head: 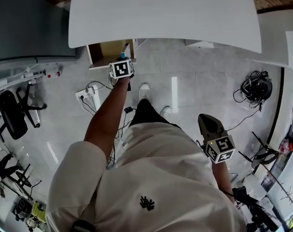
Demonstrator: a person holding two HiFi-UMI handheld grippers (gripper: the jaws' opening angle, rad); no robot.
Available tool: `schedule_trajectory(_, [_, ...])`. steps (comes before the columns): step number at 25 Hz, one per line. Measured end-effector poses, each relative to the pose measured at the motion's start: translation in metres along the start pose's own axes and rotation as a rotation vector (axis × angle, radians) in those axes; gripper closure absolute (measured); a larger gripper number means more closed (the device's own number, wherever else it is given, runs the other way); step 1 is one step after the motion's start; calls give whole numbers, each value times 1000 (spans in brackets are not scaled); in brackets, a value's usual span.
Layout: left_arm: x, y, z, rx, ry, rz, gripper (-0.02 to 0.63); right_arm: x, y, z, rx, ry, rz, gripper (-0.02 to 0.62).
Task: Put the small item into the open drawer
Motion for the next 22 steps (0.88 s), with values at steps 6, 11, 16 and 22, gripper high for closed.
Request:
schedule_trajectory(6, [-3, -48, -2, -27, 12, -23, 509, 5, -11, 3, -45, -27, 5, 565])
schedule_trajectory(11, [6, -72, 6, -89, 24, -22, 509, 14, -18, 4, -73, -40, 5, 565])
schedule_trajectory(16, [5, -90, 5, -107, 5, -48, 509, 15, -23, 5, -95, -53, 1, 565])
schedule_trajectory(22, [7, -108, 8, -126, -13, -57, 508, 21, -27, 6, -109, -65, 10, 565])
Point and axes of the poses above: the fingertips, and each gripper's own axes: y backward along the fingers, x to its right, z out of its underside, the point moved 2 cm from there along y, backward along the fingers, and after that the axes turned 8 degrees about y, right-handed, at the moved point
